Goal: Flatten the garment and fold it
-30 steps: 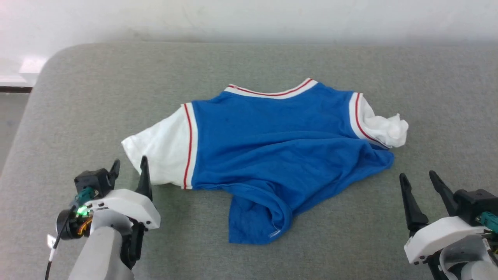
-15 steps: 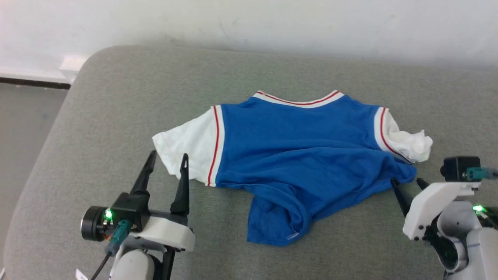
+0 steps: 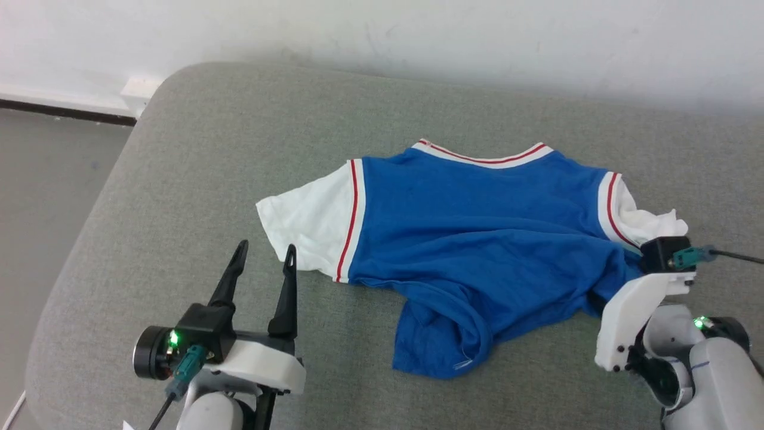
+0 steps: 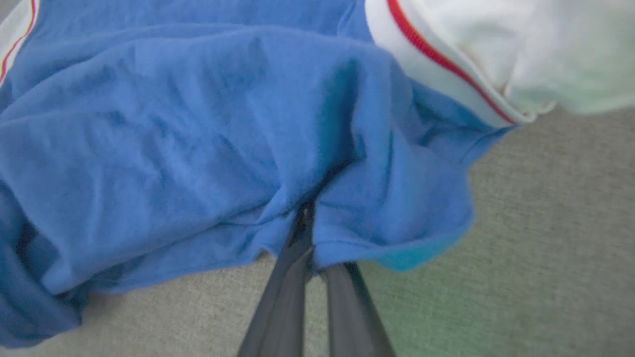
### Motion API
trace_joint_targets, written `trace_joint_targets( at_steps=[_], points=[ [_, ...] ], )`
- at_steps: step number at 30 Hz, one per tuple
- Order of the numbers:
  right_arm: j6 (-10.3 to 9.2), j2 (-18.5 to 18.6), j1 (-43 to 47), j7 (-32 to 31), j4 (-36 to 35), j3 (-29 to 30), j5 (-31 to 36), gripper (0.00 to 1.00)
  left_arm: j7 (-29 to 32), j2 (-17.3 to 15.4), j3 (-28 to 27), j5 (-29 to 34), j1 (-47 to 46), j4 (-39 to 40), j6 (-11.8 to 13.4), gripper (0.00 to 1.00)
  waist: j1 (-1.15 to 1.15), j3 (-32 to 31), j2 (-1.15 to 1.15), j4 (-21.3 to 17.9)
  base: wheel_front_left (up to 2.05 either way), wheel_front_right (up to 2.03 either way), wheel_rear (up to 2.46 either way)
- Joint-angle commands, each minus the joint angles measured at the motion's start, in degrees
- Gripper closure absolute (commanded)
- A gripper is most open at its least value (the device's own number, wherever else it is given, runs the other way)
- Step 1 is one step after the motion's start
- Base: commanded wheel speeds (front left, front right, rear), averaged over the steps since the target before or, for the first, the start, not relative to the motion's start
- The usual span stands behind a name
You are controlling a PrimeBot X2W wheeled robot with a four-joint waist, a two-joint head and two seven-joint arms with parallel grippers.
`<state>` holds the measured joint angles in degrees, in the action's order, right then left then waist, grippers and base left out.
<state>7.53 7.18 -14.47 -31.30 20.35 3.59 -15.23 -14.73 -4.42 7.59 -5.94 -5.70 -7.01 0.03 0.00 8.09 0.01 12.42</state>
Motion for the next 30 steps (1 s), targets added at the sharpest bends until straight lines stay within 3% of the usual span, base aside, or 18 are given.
trace_joint_targets(
  at_steps=[1,12,19,20,21,26,30],
  points=[
    [-0.04,0.13,1.63,-0.68,-1.27,-1.11,-1.71,1.0,-0.27,0.29,-0.54,0.27,1.15,-0.45,-0.48,0.0,0.0,-1.14,-0.01,-1.0,0.0,0.0,0.0],
    [-0.04,0.59,18.01,-15.47,-22.76,-8.03,-16.41,1.0,-0.27,0.89,-2.71,0.17,3.36,-1.24,-1.51,0.0,0.0,-6.14,-0.01,-4.37,0.0,0.0,0.0],
    [-0.04,-0.52,29.94,-24.47,-33.68,-11.84,-19.77,1.0,-0.27,1.21,-3.18,-0.12,4.8,-1.45,-2.19,0.0,0.0,-6.92,-0.01,-4.61,0.0,0.0,0.0],
    [-0.04,-0.45,30.45,-24.28,-34.43,-11.62,-19.17,0.93,-0.27,1.24,-3.22,-0.15,4.86,-1.46,-2.24,0.0,0.0,-6.82,-0.01,-4.52,0.0,0.0,0.0],
    [-0.04,-0.22,30.54,-23.84,-34.97,-11.13,-18.34,0.0,-0.27,1.28,-3.23,-0.18,4.86,-1.46,-2.29,0.0,0.0,-6.66,-0.01,-4.4,0.0,0.0,0.0],
    [-0.04,0.06,25.2,-19.34,-36.86,-4.08,-13.32,0.0,-0.27,1.39,-3.2,-0.17,4.43,-1.38,-2.56,0.0,0.0,-5.72,-0.01,-3.74,0.0,0.0,0.0],
    [-0.04,1.06,17.9,-18.22,-34.02,3.32,-6.07,0.0,-0.27,1.46,-3.03,-0.19,3.5,-1.22,-2.58,0.0,0.0,-4.16,-0.01,-3.12,0.0,0.0,0.0]
  ],
)
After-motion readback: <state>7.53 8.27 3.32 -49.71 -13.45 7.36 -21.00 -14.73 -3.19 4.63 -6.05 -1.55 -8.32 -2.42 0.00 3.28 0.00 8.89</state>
